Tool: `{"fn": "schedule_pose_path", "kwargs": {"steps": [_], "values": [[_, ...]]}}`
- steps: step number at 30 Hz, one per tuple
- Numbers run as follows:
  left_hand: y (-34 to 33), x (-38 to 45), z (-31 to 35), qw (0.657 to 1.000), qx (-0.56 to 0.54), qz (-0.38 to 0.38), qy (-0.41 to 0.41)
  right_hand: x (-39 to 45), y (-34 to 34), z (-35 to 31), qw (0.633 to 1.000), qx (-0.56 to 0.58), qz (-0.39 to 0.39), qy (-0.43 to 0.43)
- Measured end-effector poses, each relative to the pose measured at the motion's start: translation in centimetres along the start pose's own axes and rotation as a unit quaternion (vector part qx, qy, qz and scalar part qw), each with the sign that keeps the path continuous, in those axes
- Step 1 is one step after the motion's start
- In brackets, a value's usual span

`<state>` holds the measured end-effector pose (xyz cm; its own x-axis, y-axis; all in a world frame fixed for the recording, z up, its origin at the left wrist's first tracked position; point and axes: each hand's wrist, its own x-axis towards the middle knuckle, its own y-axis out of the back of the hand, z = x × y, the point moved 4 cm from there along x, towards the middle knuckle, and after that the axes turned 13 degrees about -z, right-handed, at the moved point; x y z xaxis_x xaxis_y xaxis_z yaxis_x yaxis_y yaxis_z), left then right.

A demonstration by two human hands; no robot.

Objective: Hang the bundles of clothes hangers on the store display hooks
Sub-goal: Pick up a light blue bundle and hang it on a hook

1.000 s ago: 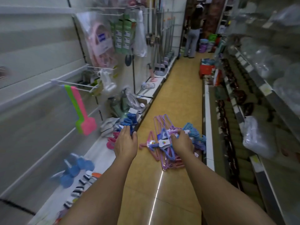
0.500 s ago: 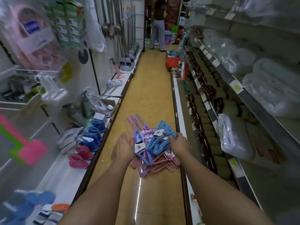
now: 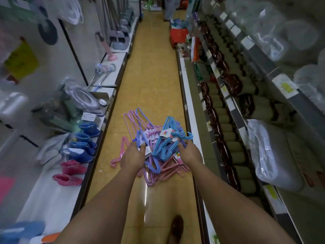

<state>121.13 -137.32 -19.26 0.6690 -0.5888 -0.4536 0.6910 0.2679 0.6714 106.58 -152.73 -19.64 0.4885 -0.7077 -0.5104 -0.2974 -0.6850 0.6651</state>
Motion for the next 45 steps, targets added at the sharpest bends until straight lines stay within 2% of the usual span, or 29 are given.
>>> {"fn": "schedule_pose_path", "kwargs": {"steps": [10, 16, 22, 29, 33, 39, 45], "values": [[-2.3, 12.9, 5.2, 1.0, 0.007, -0.022, 0.017, 14.6, 3.6, 0.5, 0.998, 0.028, -0.033, -0.035], [-5.5, 21.8, 5.4, 0.998, -0.015, -0.041, 0.04, 23.3, 3.1, 1.6, 0.997, 0.021, -0.057, -0.04], [-11.2, 31.4, 1.9, 0.997, -0.007, -0.057, 0.043, 33.3, -2.2, 4.8, 0.995, 0.007, -0.07, -0.064], [-22.5, 44.2, -6.6, 0.995, 0.011, -0.096, 0.034, 46.0, -12.3, 11.0, 0.996, 0.019, -0.074, -0.046], [-28.8, 50.3, -10.7, 0.993, 0.0, -0.114, 0.032, 51.8, -17.5, 14.8, 0.994, -0.022, -0.07, -0.078], [-36.4, 56.8, -14.6, 0.989, -0.006, -0.145, 0.029, 57.2, -23.3, 18.0, 0.987, -0.013, -0.096, -0.131], [-39.8, 60.0, -15.4, 0.985, -0.019, -0.171, 0.012, 59.7, -25.3, 18.8, 0.985, 0.033, -0.062, -0.155]]}}
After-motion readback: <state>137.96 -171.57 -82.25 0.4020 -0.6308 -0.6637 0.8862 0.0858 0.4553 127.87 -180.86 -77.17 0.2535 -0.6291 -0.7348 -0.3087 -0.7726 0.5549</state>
